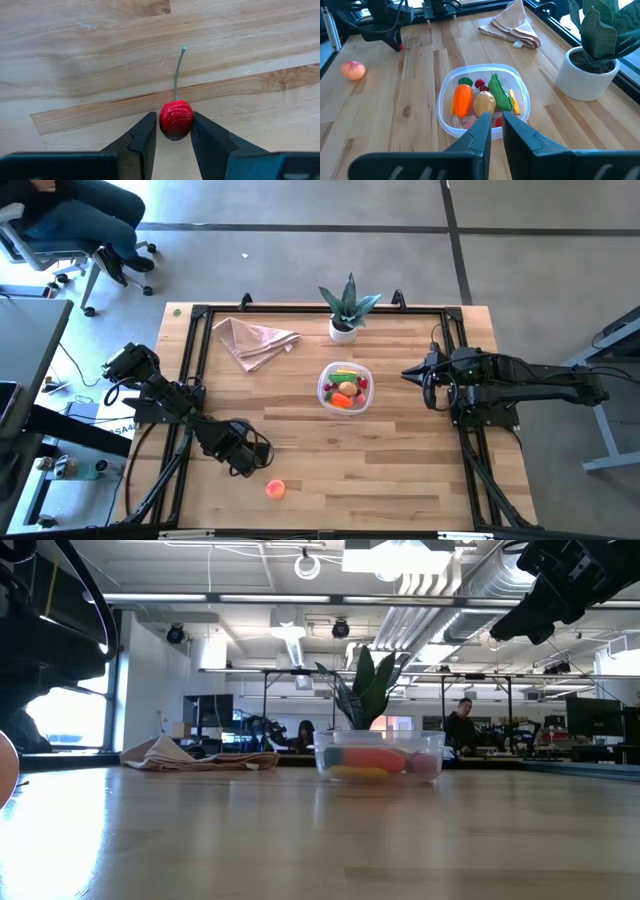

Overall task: Pick and placing Produce into tupperware
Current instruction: Put the cherry into the transparent bin

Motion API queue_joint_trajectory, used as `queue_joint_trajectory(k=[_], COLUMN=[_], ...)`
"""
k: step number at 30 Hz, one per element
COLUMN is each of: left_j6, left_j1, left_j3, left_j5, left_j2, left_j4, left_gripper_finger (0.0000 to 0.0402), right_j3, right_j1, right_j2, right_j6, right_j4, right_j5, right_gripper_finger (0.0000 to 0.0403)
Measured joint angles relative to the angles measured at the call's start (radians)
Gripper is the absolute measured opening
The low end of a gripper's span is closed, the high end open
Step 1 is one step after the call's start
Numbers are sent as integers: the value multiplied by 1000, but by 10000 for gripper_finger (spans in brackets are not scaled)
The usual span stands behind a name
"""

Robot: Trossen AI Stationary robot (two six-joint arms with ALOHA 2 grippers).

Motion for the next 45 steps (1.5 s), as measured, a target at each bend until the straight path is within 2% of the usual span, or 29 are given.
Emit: queue_joint_trajectory(k=[20,30,38,41,45], left_j6=[1,3,34,66,133], left_j1=[0,0,0,0,7], left_j3=[0,0,3,14,54], left_j5=[-2,-2,-4,-34,-175], left_j2=[0,0,0,3,5], left_j4=[-13,-20,-19,-25,-40], left_gripper_finger=[104,59,78,82,82], right_j3=[0,0,0,0,0], right_j1=[0,0,0,0,0], right_j2=[0,0,0,0,0], right_j6=[0,0,0,0,0], right_j4=[0,0,0,0,0], right_j5=[0,0,0,0,0], right_gripper_finger=[35,35,35,35,35])
